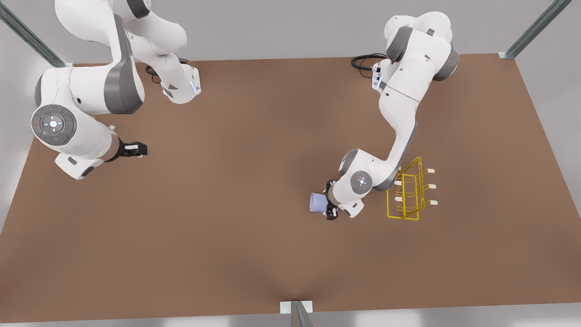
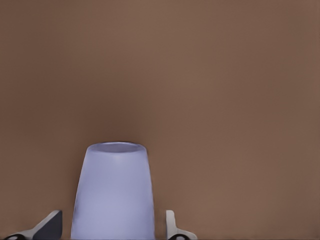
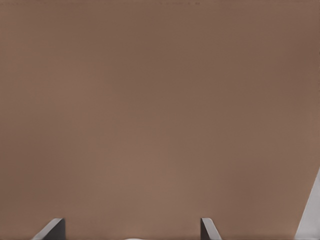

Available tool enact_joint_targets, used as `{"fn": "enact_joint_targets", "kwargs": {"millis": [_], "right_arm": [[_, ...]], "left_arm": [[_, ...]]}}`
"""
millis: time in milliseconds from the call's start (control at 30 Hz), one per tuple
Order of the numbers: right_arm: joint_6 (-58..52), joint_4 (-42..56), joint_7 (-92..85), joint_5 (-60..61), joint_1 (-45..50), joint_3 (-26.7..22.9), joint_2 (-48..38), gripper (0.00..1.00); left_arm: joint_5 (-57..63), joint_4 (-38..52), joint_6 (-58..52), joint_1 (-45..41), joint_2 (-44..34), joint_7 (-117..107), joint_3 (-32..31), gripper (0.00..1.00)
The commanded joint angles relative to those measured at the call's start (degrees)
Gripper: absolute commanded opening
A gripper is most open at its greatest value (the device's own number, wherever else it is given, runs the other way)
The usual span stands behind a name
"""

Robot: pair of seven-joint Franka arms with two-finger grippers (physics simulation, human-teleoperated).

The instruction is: Place the cup on the cup holder

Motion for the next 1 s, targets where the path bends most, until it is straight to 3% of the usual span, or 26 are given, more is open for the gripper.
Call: {"fn": "enact_joint_targets", "kwargs": {"millis": [0, 400, 433, 467, 567, 633, 667, 700, 767, 867, 900, 967], "right_arm": [[0.23, -0.07, 0.83, -0.47, -0.10, -0.06, 0.23, 1.00], [0.23, 0.19, 1.09, -1.61, -0.45, -0.06, 2.51, 1.00], [0.23, 0.19, 1.01, -1.61, -0.45, -0.06, 2.51, 1.00], [0.23, 0.19, 1.01, -1.61, -0.45, -0.06, 2.51, 1.00], [0.23, 0.19, 1.00, -1.61, -0.45, -0.06, 2.51, 1.00], [0.23, 0.19, 1.01, -1.61, -0.45, -0.06, 2.51, 1.00], [0.23, 0.19, 0.92, -1.61, -0.45, -0.06, 2.51, 1.00], [0.23, 0.19, 0.92, -1.61, -0.45, -0.06, 2.51, 1.00], [0.23, 0.19, 0.74, -1.61, -0.62, -0.06, 2.51, 1.00], [0.23, 0.19, 0.83, -1.70, -0.54, -0.14, 2.60, 1.00], [0.32, 0.28, 0.83, -1.70, -0.54, -0.14, 2.95, 1.00], [0.32, 0.28, 0.83, -1.70, -0.54, -0.14, 2.95, 1.00]], "left_arm": [[-0.07, 0.54, 0.13, -0.02, 0.53, -2.05, -0.01, 1.00], [0.29, 0.54, 0.22, -0.20, 3.61, -1.70, -0.09, 1.00], [0.20, 0.54, 0.22, -0.20, 3.61, -1.70, -0.09, 0.80], [0.20, 0.54, 0.22, -0.20, 3.61, -1.79, -0.09, 0.69], [0.11, 1.59, -0.48, 0.15, 2.99, -1.79, -0.01, 0.69], [-0.15, 4.93, -9.79, 0.68, 1.23, -2.05, 0.35, 0.69], [0.28, 7.65, -19.51, 0.51, -0.61, -2.23, 1.57, 0.69], [4.05, 12.22, -29.72, -0.46, -0.70, -2.32, 5.08, 0.69], [8.20, 13.38, -35.81, -16.18, -0.61, 0.14, 29.33, 0.69], [8.02, 4.77, -38.18, -42.79, 1.05, 13.39, 66.14, 0.69], [7.76, 2.04, -39.85, -50.28, 2.11, 17.63, 73.03, 0.69], [2.41, 1.51, -43.71, -60.56, 0.44, 13.16, 76.45, 0.69]]}}
